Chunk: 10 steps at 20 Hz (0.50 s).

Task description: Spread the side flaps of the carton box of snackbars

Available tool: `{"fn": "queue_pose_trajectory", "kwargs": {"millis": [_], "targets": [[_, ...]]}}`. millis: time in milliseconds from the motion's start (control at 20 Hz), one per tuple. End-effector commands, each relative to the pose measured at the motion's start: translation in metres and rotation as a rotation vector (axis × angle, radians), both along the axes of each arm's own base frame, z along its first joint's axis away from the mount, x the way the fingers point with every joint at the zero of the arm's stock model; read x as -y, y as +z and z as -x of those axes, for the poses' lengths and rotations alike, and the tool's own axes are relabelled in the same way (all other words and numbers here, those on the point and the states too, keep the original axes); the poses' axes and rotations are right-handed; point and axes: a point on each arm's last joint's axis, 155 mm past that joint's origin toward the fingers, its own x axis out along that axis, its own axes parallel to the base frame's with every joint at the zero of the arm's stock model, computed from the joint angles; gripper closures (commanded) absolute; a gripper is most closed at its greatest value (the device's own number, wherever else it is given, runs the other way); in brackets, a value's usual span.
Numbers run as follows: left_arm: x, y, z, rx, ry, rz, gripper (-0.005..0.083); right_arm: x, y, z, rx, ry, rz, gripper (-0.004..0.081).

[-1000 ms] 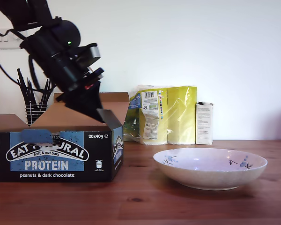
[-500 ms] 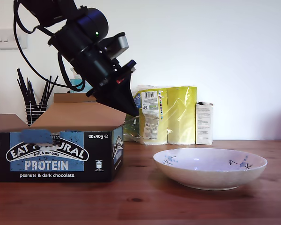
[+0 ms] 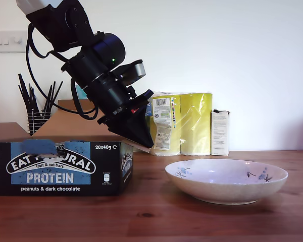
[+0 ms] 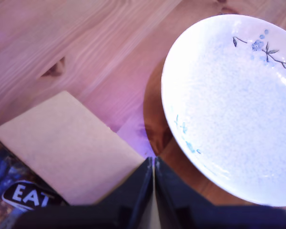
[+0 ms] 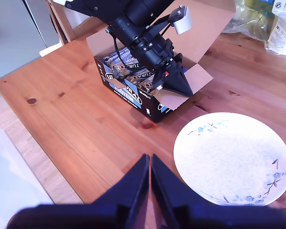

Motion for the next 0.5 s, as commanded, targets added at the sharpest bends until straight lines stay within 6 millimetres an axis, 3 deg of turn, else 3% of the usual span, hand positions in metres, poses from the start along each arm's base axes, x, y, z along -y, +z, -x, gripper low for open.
{"fn": "queue_pose_trajectory", "kwargs": {"millis": [0,150,450], "targets": [[-0.004,-0.026,0.002,-0.043,0.009,-0.033,0.0793,0.001,0.004,-0.001,0.016,-0.001,-0.002,0.0783],[-0.003,-0.009,0.003,-0.019,0.004,-0.012,0.0793,0.001,0.004,-0.001,0.016,-0.002,-0.002,0.0783],[-0.007,0.057,0.008,0.085,0.010,0.035,0.0793,0.006,0.005,-0.011,0.038,-0.048,0.014,0.0783]]}}
